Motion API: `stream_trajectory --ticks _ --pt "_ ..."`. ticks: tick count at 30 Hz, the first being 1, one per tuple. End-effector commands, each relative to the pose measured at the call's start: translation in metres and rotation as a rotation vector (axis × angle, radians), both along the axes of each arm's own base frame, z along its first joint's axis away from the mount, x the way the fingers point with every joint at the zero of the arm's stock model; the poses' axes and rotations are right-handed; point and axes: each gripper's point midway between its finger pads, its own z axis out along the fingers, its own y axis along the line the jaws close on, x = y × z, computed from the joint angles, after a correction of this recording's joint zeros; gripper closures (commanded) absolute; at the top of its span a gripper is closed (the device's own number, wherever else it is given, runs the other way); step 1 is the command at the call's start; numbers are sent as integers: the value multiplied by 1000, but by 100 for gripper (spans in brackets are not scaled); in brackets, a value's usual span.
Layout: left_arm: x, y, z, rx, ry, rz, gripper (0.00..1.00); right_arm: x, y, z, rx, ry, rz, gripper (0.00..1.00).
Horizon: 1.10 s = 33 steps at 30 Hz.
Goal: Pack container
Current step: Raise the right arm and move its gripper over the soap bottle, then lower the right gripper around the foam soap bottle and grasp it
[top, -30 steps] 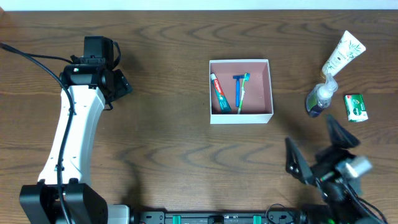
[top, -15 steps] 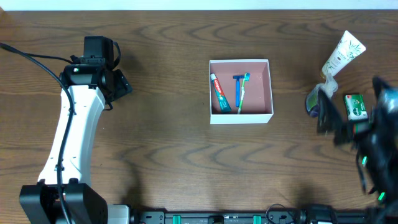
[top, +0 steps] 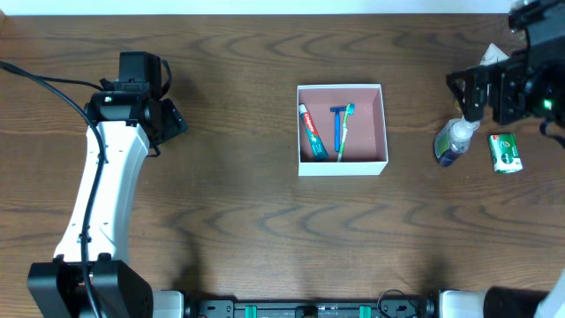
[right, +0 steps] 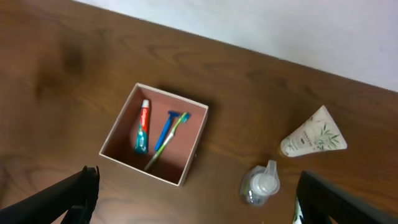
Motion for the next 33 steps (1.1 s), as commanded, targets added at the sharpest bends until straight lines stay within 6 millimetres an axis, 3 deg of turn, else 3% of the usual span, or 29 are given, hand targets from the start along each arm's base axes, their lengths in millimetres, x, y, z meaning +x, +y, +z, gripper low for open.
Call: stream_trajectory --ticks 1,8,14,19,26,30,33 --pt "-3 3 -3 11 14 10 2 9 -20 -6 -83 15 -62 1" --pt "-3 3 -3 11 14 10 2 22 -62 -36 -165 135 -254 1" --pt "-3 3 -3 11 14 10 2 7 -72 -90 -140 389 -277 1" --pt "-3 3 -3 11 14 10 2 17 -82 -129 -138 470 -296 1" --pt "-3 3 -3 11 14 10 2 33 -120 -180 -130 511 -468 1" --pt "-3 3 -3 11 14 10 2 33 -116 -218 -67 563 -458 1" --pt "-3 3 -3 11 14 10 2 34 -100 -245 -23 587 -355 1"
